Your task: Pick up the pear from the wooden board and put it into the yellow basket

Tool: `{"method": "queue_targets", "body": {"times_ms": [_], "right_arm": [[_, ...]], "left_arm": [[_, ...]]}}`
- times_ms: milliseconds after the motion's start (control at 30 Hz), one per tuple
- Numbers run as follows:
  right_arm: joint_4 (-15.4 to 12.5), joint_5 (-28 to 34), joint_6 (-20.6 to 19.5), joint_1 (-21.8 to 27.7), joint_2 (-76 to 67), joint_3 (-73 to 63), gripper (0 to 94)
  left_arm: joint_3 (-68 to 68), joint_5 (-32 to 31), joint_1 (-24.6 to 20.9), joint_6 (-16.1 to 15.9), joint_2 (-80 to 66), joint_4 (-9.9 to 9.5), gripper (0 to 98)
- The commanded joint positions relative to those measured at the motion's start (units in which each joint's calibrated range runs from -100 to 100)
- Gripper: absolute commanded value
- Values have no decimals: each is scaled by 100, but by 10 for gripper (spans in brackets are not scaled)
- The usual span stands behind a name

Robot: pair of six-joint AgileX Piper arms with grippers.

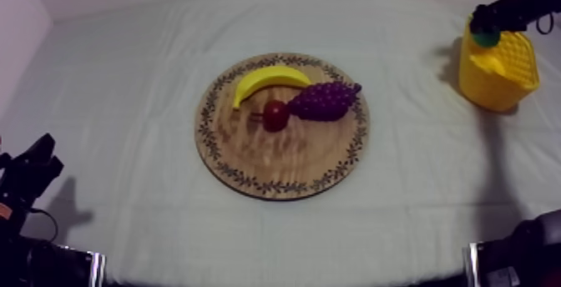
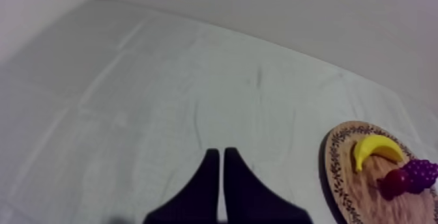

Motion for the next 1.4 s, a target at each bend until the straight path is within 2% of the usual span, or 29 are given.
{"method": "queue_targets", "body": {"times_ms": [0, 100, 200, 400, 633, 900, 1067, 1367], "right_arm": [[22, -52, -32, 2, -69, 76, 663], [8, -62, -34, 0, -240, 216, 678], [-44, -46, 9, -6, -538, 406, 651], [-273, -192, 192, -92, -1488, 1033, 492], [-548, -706, 319, -349, -2983, 2208, 247], [-943, -1182, 547, -655, -4962, 3961, 76], [-933, -1238, 557, -784, -6161, 5152, 16], [-707, -1342, 407, -744, -8232, 7341, 5]], "left_arm": [[-5, 1, 0, 1, -2, -1, 1], [-5, 1, 0, 1, -2, -1, 1], [-5, 1, 0, 1, -2, -1, 1], [-5, 1, 0, 1, -2, -1, 1], [-5, 1, 0, 1, -2, -1, 1], [-5, 1, 0, 1, -2, -1, 1], [-5, 1, 0, 1, -2, -1, 1], [-5, 1, 0, 1, -2, -1, 1]]}}
